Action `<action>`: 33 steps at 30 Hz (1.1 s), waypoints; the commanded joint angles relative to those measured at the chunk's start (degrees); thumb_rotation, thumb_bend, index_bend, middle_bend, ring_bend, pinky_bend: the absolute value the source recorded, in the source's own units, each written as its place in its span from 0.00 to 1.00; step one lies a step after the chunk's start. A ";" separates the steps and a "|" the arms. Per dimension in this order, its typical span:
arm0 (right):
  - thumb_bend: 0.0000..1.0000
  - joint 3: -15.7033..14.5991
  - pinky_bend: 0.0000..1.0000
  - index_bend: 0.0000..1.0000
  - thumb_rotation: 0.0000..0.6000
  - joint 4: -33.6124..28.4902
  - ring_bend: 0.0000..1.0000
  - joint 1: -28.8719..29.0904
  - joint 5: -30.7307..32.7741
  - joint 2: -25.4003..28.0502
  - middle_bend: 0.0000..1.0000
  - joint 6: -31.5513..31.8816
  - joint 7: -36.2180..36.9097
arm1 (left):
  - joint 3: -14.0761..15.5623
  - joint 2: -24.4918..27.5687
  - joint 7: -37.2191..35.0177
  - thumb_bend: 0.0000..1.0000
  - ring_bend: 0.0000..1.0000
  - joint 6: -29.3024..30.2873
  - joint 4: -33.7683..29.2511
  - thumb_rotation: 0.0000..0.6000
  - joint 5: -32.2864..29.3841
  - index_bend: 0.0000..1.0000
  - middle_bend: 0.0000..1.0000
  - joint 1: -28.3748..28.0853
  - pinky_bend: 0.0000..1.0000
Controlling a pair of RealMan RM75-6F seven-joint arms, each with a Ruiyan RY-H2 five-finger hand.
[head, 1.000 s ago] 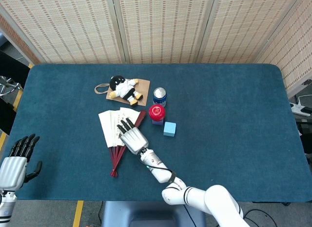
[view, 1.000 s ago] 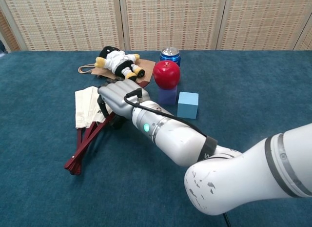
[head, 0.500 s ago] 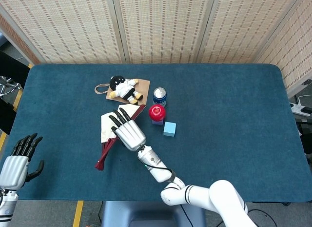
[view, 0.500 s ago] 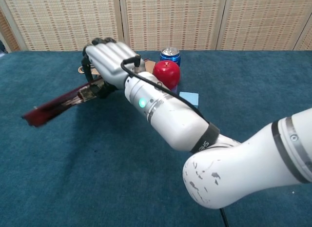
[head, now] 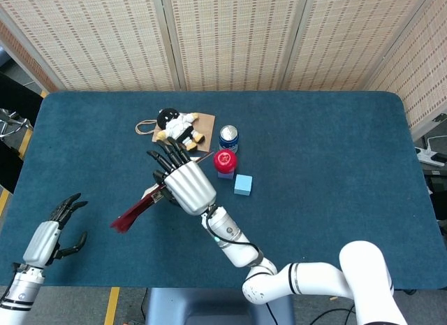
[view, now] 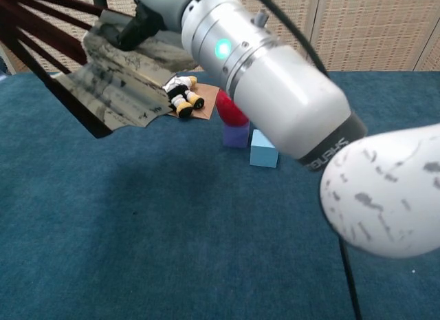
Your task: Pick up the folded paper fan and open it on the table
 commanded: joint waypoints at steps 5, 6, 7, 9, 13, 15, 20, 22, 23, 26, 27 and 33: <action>0.61 2.87 0.00 0.67 1.00 -3.92 0.00 0.28 4.55 0.45 0.16 -1.24 -4.30 | 3.31 -0.31 -25.71 0.43 0.00 -6.54 -7.80 1.00 5.40 0.00 0.00 -6.86 0.05; 0.61 3.09 0.00 0.67 1.00 -4.06 0.00 0.44 4.90 0.23 0.16 -1.20 -4.65 | 2.55 -1.06 -23.84 0.43 0.00 -6.63 -7.93 1.00 4.45 0.00 0.00 -6.99 0.05; 0.61 3.30 0.00 0.67 1.00 -4.17 0.00 0.60 5.26 -0.01 0.16 -1.13 -4.99 | 1.63 -1.99 -21.42 0.43 0.00 -6.64 -7.89 1.00 3.21 0.00 0.00 -7.03 0.05; 0.61 3.71 0.00 0.67 1.00 -4.33 0.00 0.95 6.08 -0.56 0.16 -1.01 -5.71 | -0.65 -4.53 -17.02 0.43 0.00 -6.61 -8.04 1.00 -0.26 0.00 0.00 -7.00 0.05; 0.61 4.30 0.00 0.67 1.00 -4.29 0.00 1.63 7.52 -1.53 0.16 -1.19 -6.38 | -2.92 -6.67 -15.89 0.43 0.00 -7.57 -11.78 1.00 -5.00 0.00 0.00 -7.13 0.05; 0.61 4.43 0.00 0.67 1.00 -4.24 0.00 1.98 7.79 -1.93 0.16 -1.31 -6.31 | -3.81 -7.45 -13.43 0.43 0.00 -7.35 -13.58 1.00 -5.98 0.00 0.00 -7.31 0.05; 0.61 4.93 0.00 0.67 1.00 -3.44 0.00 2.88 8.97 -3.32 0.16 -1.30 -6.73 | -6.81 -11.42 -4.16 0.43 0.00 -6.16 -13.11 1.00 -9.28 0.03 0.00 -7.95 0.05; 0.61 4.91 0.00 0.67 1.00 -3.07 0.00 3.18 9.11 -3.72 0.16 -1.24 -7.03 | -7.96 -12.99 -1.84 0.42 0.00 -5.77 -12.31 1.00 -10.77 0.10 0.00 -8.14 0.05; 0.61 4.85 0.00 0.67 1.00 -2.63 0.00 3.42 9.11 -3.99 0.16 -1.18 -7.37 | -8.47 -14.00 -0.88 0.42 0.00 -5.61 -11.90 1.00 -11.61 0.14 0.00 -8.19 0.05; 0.61 4.91 0.00 0.67 1.00 -1.11 0.00 4.08 9.46 -4.93 0.16 -1.23 -7.80 | -9.54 -16.05 0.26 0.42 0.00 -5.57 -11.78 1.00 -13.83 0.25 0.00 -8.14 0.05; 0.61 4.98 0.00 0.67 1.00 -0.64 0.00 4.29 9.71 -5.27 0.16 -1.36 -7.78 | -10.00 -16.83 0.60 0.42 0.00 -5.26 -11.66 1.00 -14.51 0.28 0.00 -8.06 0.05; 0.61 5.86 0.00 0.67 1.00 1.74 0.00 5.27 11.03 -7.75 0.16 -0.82 -7.66 | -12.45 -20.86 2.58 0.44 0.00 -3.90 -10.08 1.00 -17.31 0.52 0.00 -8.02 0.05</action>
